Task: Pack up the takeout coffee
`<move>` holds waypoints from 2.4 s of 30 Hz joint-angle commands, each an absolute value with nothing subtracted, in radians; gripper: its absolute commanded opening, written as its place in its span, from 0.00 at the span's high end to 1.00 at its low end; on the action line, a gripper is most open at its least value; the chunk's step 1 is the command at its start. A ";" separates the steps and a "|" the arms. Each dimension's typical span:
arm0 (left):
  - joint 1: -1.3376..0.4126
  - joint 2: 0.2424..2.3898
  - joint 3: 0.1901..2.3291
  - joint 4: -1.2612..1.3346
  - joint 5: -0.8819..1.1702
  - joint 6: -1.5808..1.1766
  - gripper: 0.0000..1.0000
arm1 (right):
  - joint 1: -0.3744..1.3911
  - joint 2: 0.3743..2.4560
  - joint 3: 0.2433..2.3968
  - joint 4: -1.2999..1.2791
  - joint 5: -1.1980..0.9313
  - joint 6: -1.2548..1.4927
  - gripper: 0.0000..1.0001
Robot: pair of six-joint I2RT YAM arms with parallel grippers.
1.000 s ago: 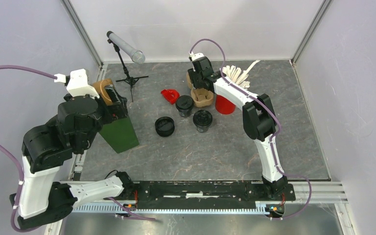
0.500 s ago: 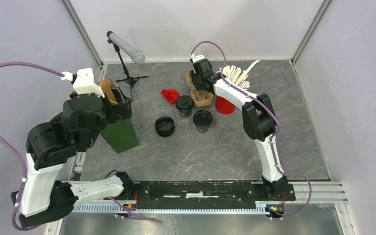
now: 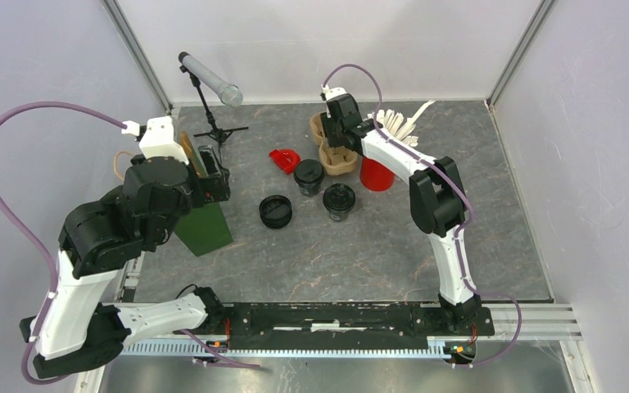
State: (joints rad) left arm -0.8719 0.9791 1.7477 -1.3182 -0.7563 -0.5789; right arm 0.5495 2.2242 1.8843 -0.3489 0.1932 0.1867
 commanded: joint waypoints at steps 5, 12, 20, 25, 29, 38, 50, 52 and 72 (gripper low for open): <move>-0.870 0.973 1.706 -1.250 -0.729 -0.580 0.02 | 0.539 2.113 1.903 -0.247 0.155 0.275 0.59; -0.871 0.966 1.697 -1.246 -0.728 -0.579 0.02 | 0.538 2.178 1.891 -0.265 0.151 0.279 0.62; -0.870 0.964 1.701 -1.248 -0.738 -0.573 0.02 | 0.538 2.177 1.927 -0.264 0.167 0.266 0.62; -0.869 0.978 1.706 -1.246 -0.730 -0.571 0.01 | 0.541 2.203 1.937 -0.298 0.196 0.270 0.50; -0.870 0.973 1.704 -1.247 -0.725 -0.572 0.01 | 0.546 2.215 1.936 -0.297 0.202 0.263 0.49; -0.871 0.965 1.703 -1.249 -0.720 -0.578 0.02 | 0.551 2.217 1.872 -0.251 0.194 0.264 0.49; -0.870 0.950 1.684 -1.252 -0.724 -0.588 0.01 | 0.572 2.256 1.887 -0.234 0.202 0.262 0.48; -0.870 0.948 1.686 -1.252 -0.725 -0.586 0.01 | 0.575 2.260 1.889 -0.238 0.217 0.260 0.48; -0.870 0.940 1.683 -1.253 -0.738 -0.581 0.01 | 0.576 2.185 1.923 -0.203 0.234 0.249 0.63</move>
